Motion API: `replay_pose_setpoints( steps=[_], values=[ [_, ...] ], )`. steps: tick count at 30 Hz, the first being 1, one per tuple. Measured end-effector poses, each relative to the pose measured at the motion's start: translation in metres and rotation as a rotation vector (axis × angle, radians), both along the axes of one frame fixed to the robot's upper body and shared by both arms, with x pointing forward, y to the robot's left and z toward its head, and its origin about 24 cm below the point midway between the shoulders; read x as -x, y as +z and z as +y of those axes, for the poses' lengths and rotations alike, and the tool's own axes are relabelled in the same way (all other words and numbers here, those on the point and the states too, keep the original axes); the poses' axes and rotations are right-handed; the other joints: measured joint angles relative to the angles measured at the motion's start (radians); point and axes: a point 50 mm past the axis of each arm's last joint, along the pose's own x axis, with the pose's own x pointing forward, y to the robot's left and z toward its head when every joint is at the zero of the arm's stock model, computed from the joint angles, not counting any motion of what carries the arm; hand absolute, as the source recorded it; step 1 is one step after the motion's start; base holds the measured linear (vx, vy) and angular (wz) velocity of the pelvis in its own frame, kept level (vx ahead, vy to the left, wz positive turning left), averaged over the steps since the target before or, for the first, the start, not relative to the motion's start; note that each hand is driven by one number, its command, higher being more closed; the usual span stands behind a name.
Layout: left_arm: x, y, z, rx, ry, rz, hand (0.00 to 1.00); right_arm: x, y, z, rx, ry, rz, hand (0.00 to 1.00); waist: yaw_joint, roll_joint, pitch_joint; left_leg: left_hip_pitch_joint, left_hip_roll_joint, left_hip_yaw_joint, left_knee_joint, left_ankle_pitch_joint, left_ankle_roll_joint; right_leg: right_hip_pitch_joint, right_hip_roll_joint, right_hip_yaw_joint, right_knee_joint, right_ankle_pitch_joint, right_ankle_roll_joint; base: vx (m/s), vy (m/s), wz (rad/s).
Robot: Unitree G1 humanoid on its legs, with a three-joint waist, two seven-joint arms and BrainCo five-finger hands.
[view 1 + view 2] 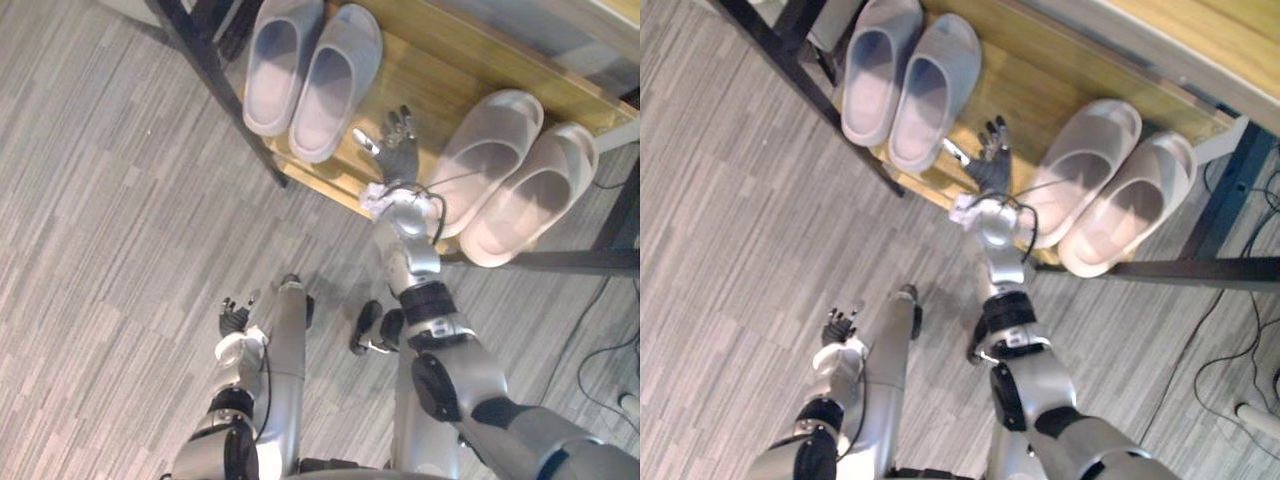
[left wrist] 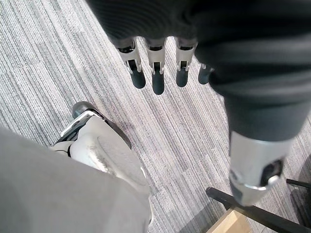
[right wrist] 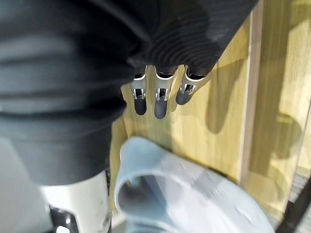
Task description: Organize the slippers on the shoe rack
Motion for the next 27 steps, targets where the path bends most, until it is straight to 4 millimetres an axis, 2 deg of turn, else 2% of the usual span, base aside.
replay_pose_setpoints(
  steps=[5, 6, 9, 11, 14, 16, 19, 23, 27],
  values=[
    [0.001, -0.001, 0.000, 0.000, -0.001, 0.003, 0.00, 0.003, -0.005, 0.009, 0.012, 0.035, 0.008, 0.00, -0.001, 0.000, 0.000, 0.014, -0.002, 0.000, -0.004, 0.000, 0.000, 0.014, -0.001, 0.000, -0.001, 0.003, -0.006, 0.00, 0.000, 0.00],
    [0.002, -0.001, 0.000, -0.001, 0.000, 0.006, 0.00, 0.006, -0.012, 0.011, 0.048, 0.041, 0.015, 0.00, -0.005, -0.008, -0.004, 0.028, -0.002, 0.006, -0.015, 0.002, 0.002, 0.023, -0.002, 0.006, -0.006, 0.003, -0.006, 0.00, 0.000, 0.00],
    [0.008, -0.007, 0.001, -0.007, -0.003, 0.028, 0.00, 0.023, -0.028, 0.018, 0.127, 0.062, 0.003, 0.00, -0.021, -0.010, -0.005, 0.094, -0.002, 0.010, -0.061, 0.013, 0.008, 0.087, -0.002, 0.003, -0.048, 0.010, 0.000, 0.00, 0.000, 0.00],
    [0.015, -0.012, 0.002, -0.010, -0.002, 0.047, 0.00, 0.035, -0.042, 0.015, 0.148, 0.061, 0.008, 0.00, -0.032, -0.012, -0.006, 0.156, -0.001, 0.020, -0.115, 0.027, 0.014, 0.143, -0.004, 0.004, -0.096, 0.022, 0.005, 0.04, 0.030, -0.01],
    [0.023, -0.017, 0.002, -0.039, -0.044, 0.067, 0.00, 0.060, -0.071, -0.003, 0.195, 0.032, 0.041, 0.00, -0.040, -0.020, -0.017, 0.276, 0.009, 0.049, -0.223, 0.057, 0.030, 0.253, -0.001, 0.007, -0.194, 0.058, 0.007, 0.06, 0.045, -0.06],
    [0.037, -0.027, 0.001, -0.065, -0.084, 0.112, 0.00, 0.082, -0.103, -0.014, 0.248, 0.039, 0.116, 0.00, -0.053, -0.039, -0.063, 0.357, 0.026, 0.080, -0.307, 0.078, 0.039, 0.331, 0.006, 0.010, -0.278, 0.083, 0.017, 0.12, 0.055, -0.09],
    [0.058, -0.041, -0.010, -0.107, -0.203, 0.174, 0.00, 0.116, -0.135, -0.025, 0.272, 0.074, 0.201, 0.00, -0.069, -0.062, -0.133, 0.491, 0.045, 0.129, -0.439, 0.111, 0.053, 0.455, 0.019, 0.019, -0.416, 0.129, 0.037, 0.16, 0.079, -0.15],
    [0.086, -0.058, -0.033, -0.133, -0.399, 0.255, 0.00, 0.158, -0.168, -0.043, 0.365, 0.077, 0.313, 0.00, -0.093, -0.072, -0.211, 0.656, 0.042, 0.176, -0.610, 0.154, 0.074, 0.604, 0.027, 0.037, -0.587, 0.186, 0.064, 0.17, 0.103, -0.21],
    [0.098, -0.063, -0.042, -0.174, -0.507, 0.283, 0.00, 0.196, -0.213, -0.063, 0.432, 0.057, 0.528, 0.00, -0.112, -0.068, -0.266, 0.799, 0.028, 0.200, -0.783, 0.217, 0.081, 0.714, 0.027, 0.050, -0.721, 0.234, 0.080, 0.13, 0.059, -0.10]
  ],
)
